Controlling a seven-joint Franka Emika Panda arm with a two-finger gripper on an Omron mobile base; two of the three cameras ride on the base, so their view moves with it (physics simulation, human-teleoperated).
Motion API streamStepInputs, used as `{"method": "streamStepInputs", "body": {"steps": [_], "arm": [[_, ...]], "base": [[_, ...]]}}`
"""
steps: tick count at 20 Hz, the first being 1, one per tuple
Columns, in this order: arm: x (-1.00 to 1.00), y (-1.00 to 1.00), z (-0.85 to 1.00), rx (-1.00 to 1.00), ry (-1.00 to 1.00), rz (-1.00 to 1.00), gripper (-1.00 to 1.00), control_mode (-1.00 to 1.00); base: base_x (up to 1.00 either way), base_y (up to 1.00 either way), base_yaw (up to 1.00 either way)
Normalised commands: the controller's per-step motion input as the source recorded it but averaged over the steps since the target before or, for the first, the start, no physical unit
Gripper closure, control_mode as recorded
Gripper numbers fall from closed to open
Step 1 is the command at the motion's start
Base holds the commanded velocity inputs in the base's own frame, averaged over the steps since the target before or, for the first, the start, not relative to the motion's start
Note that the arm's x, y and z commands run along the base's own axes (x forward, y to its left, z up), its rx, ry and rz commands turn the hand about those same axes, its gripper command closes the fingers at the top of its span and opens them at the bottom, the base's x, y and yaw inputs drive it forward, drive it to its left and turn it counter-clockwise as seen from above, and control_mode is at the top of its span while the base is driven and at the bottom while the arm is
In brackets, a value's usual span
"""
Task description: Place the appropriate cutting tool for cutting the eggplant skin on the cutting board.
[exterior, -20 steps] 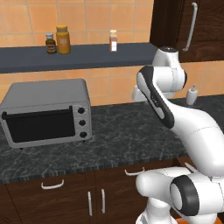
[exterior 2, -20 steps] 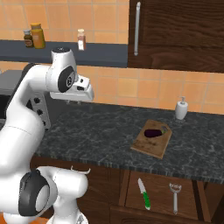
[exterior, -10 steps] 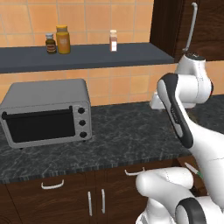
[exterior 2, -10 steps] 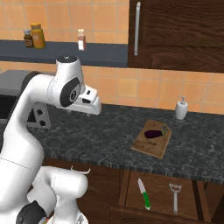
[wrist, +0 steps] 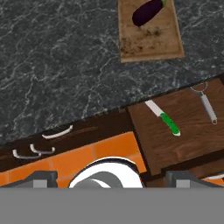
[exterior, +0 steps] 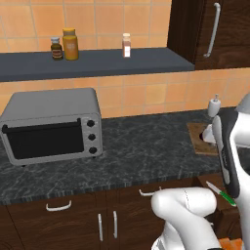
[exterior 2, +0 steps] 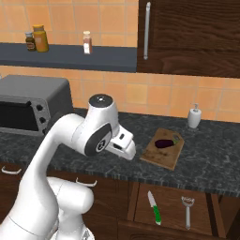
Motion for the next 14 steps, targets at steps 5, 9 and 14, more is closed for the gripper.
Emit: {"method": "streamStepInputs", "body": {"steps": [5, 9, 14], "arm": [[-0.4, -0.87, -0.49, 0.01, 0.06, -0.2, -1.0, -1.0], [0.0, -0.74, -0.41, 0.0, 0.1, -0.07, -1.0, -1.0], [0.01, -0.57, -0.53, 0.01, 0.07, 0.0, -1.0, -1.0]], "base": [[0.0, 0.0, 0.0], [0.0, 0.0, 0.0], [0.0, 0.0, 0.0]]}}
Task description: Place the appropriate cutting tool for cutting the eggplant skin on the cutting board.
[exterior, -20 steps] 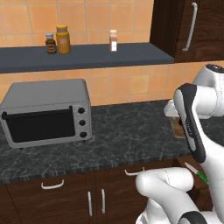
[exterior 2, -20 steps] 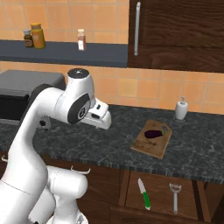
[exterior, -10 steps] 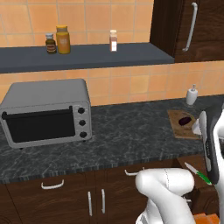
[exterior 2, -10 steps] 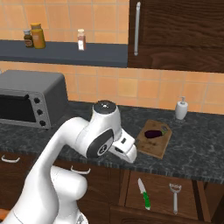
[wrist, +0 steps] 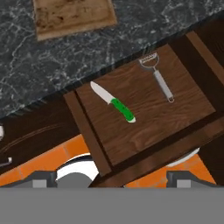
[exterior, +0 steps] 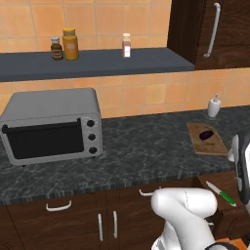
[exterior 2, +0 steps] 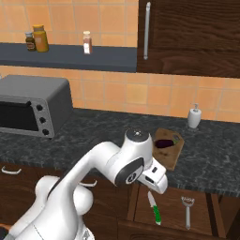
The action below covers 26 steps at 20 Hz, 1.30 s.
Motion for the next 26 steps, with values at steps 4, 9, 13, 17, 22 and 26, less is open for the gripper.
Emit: {"method": "streamStepInputs", "body": {"steps": [4, 9, 13, 17, 22, 26], "arm": [[-0.03, -0.39, -0.61, 0.0, 0.1, 0.0, -1.0, -1.0], [-0.11, -0.14, -0.39, 0.0, 0.03, 0.0, -1.0, -1.0], [0.0, -0.21, -0.32, 0.01, 0.05, 0.0, -1.0, -1.0], [0.0, -0.22, -0.38, 0.01, 0.02, 0.0, -1.0, -1.0], [-0.02, -0.22, -0.43, 0.02, 0.01, 0.02, -1.0, -1.0], [0.0, -0.12, -0.43, 0.01, 0.01, 0.07, -1.0, -1.0]], "base": [[0.0, 0.0, 0.0], [0.0, 0.0, 0.0], [0.0, 0.0, 0.0], [0.0, 0.0, 0.0], [0.0, 0.0, 0.0], [0.0, 0.0, 0.0]]}}
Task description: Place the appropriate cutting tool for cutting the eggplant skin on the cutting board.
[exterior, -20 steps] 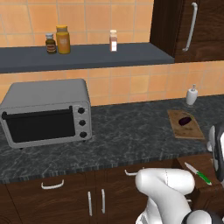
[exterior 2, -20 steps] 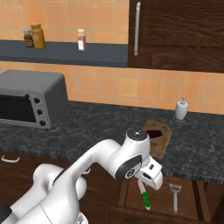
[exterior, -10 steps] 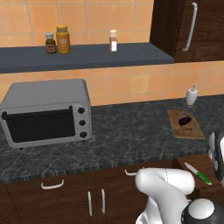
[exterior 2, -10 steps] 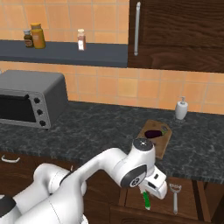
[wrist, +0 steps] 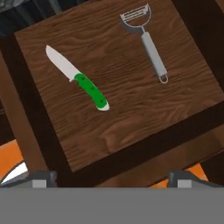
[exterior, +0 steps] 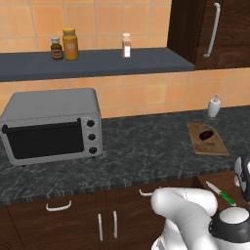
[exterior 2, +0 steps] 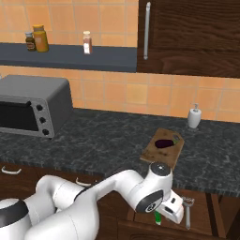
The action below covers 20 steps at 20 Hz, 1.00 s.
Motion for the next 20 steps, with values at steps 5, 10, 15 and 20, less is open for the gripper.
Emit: {"method": "streamStepInputs", "body": {"steps": [5, 10, 15, 20], "arm": [[-0.13, -0.07, -0.44, 0.0, 0.0, 0.08, -1.0, -1.0], [-0.26, -0.01, -0.41, 0.0, 0.0, 0.06, -1.0, -1.0], [-0.41, 0.0, -0.2, 0.0, 0.02, 0.01, -1.0, -1.0], [-0.37, 0.0, 0.03, 0.0, 0.05, 0.0, -1.0, -1.0]], "base": [[0.0, 0.0, 0.0], [0.0, 0.0, 0.0], [0.0, 0.0, 0.0], [0.0, 0.0, 0.0]]}}
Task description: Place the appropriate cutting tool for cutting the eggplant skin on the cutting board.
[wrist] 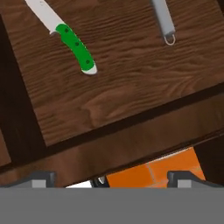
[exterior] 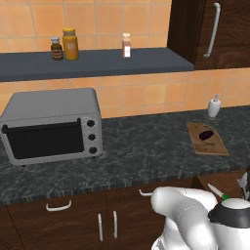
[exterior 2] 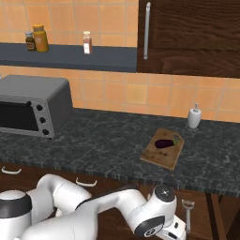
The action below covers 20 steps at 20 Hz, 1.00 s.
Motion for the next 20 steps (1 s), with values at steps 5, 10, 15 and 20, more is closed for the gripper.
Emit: {"method": "streamStepInputs", "body": {"steps": [5, 10, 15, 20], "arm": [[0.01, -0.01, 0.93, -0.08, 0.11, 0.0, -1.0, -1.0], [0.17, -0.05, 0.47, -0.04, 0.08, 0.01, -1.0, -1.0], [0.87, -0.74, 0.02, 0.02, 0.03, 0.07, -1.0, -1.0], [0.83, -0.84, -0.08, 0.07, 0.0, 0.09, -1.0, -1.0]], "base": [[0.0, 0.0, 0.0], [0.0, 0.0, 0.0], [0.0, 0.0, 0.0], [0.0, 0.0, 0.0]]}}
